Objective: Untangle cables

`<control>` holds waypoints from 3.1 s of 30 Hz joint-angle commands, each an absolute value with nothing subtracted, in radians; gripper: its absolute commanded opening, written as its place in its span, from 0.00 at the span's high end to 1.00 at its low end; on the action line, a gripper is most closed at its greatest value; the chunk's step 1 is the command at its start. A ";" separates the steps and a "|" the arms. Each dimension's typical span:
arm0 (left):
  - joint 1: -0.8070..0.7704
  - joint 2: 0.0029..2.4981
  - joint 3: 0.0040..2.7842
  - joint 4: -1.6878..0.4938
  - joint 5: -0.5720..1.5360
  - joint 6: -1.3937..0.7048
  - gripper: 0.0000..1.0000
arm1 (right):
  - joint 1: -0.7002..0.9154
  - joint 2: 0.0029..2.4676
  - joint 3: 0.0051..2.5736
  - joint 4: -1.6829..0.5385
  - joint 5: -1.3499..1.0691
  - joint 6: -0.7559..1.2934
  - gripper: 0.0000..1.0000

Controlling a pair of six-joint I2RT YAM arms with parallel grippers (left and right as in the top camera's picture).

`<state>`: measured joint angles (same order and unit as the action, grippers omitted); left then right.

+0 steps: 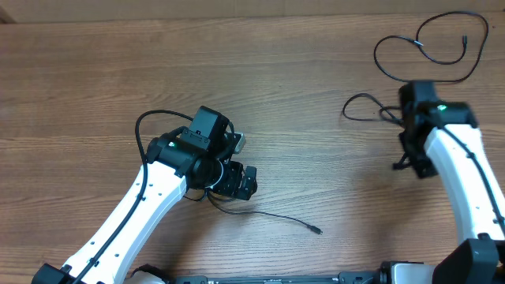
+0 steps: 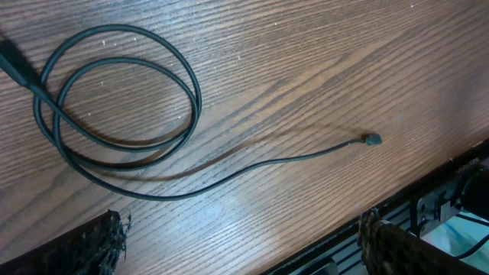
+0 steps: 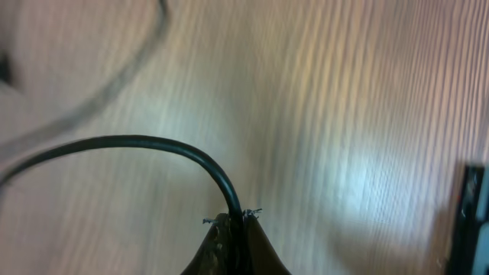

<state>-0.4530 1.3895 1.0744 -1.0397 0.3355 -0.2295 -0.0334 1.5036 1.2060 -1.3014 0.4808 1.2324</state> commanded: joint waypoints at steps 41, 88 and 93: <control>-0.459 1.372 1.094 -1.037 0.332 -0.232 0.00 | -0.200 1.819 1.246 -1.093 -0.046 0.846 0.30; -0.459 1.372 1.094 -1.037 0.332 -0.232 0.01 | -0.175 1.931 1.177 -0.838 0.046 0.916 0.72; -0.459 1.372 1.094 -1.037 0.332 -0.232 0.00 | -0.181 1.930 1.210 -0.870 0.115 0.836 0.96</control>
